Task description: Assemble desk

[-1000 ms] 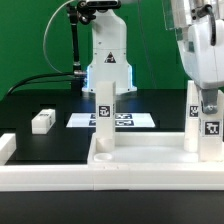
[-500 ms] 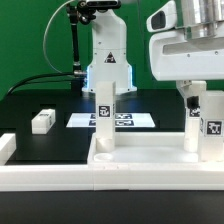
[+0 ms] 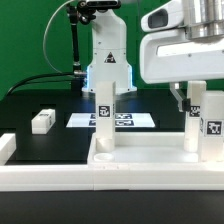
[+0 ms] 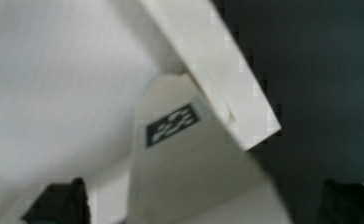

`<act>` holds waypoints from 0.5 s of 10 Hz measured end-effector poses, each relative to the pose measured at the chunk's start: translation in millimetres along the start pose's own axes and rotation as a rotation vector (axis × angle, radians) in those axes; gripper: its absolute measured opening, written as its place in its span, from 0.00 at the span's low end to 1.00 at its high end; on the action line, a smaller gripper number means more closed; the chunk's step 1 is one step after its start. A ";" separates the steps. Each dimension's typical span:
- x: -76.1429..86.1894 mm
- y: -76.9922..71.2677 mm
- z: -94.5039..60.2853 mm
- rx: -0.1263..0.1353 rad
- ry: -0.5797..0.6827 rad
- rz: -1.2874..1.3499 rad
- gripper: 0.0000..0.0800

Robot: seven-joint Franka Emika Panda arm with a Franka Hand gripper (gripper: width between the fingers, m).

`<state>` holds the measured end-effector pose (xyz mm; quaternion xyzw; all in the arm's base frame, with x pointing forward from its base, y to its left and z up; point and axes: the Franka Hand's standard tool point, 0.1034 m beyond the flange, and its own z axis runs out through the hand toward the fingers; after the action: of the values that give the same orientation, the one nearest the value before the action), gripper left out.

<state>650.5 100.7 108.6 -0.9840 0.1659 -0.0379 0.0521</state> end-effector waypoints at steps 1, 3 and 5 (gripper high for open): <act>6.5 -3.1 -3.7 -0.004 -0.005 -0.100 0.81; 6.2 -1.6 -1.9 -0.007 -0.001 -0.002 0.49; 7.1 0.5 -1.9 -0.009 0.000 0.100 0.36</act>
Offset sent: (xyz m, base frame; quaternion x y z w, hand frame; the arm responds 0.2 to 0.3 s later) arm 0.0000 0.0000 0.0000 0.0000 0.0000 0.0000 1.0000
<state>656.8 97.7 110.8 -0.9747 0.2150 -0.0345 0.0496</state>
